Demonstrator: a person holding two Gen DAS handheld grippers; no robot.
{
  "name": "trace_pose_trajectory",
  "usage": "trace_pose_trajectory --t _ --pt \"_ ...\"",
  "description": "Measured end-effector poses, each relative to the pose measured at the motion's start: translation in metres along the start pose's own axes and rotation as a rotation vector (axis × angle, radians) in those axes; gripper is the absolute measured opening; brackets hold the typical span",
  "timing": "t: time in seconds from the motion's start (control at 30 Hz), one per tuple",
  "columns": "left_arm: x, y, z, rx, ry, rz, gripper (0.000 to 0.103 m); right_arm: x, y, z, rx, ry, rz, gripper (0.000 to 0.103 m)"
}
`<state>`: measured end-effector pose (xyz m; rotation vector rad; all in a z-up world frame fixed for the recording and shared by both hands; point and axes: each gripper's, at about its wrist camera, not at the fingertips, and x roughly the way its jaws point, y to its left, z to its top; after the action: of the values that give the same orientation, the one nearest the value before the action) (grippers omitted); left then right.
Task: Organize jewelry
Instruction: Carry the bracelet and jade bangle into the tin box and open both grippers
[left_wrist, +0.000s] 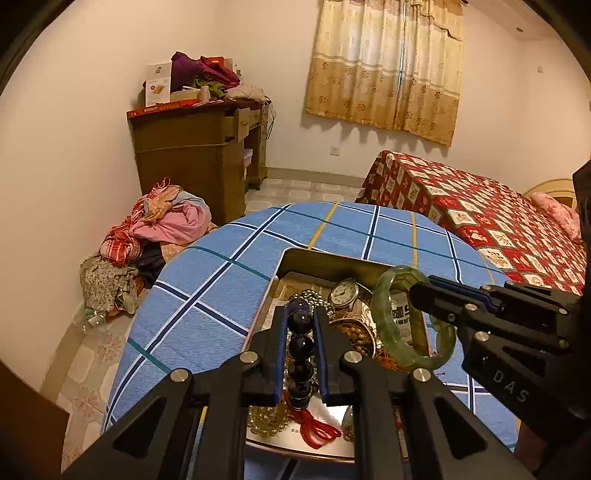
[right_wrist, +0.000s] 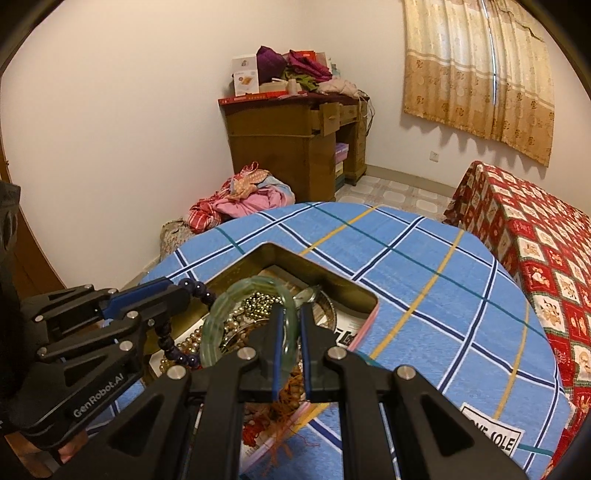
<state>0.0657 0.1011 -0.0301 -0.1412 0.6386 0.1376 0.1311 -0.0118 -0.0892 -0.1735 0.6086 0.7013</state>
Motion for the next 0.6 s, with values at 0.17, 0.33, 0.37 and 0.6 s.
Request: trace_pose_trajectory --t 0.17,0.33,0.37,0.6 --pt "0.001 0.002 0.000 0.002 0.002 -0.001 0.013 0.003 0.004 0.001 -0.007 0.007 0.003 0.010" --pt "0.004 0.002 -0.002 0.010 0.012 0.004 0.013 0.009 0.008 0.000 -0.014 0.021 0.008 0.010" --pt "0.005 0.002 -0.003 0.008 0.015 0.004 0.013 0.010 0.009 0.000 -0.016 0.025 0.008 0.010" --pt "0.012 0.005 -0.006 0.003 0.035 0.016 0.013 0.017 0.012 -0.003 -0.025 0.037 0.008 0.010"
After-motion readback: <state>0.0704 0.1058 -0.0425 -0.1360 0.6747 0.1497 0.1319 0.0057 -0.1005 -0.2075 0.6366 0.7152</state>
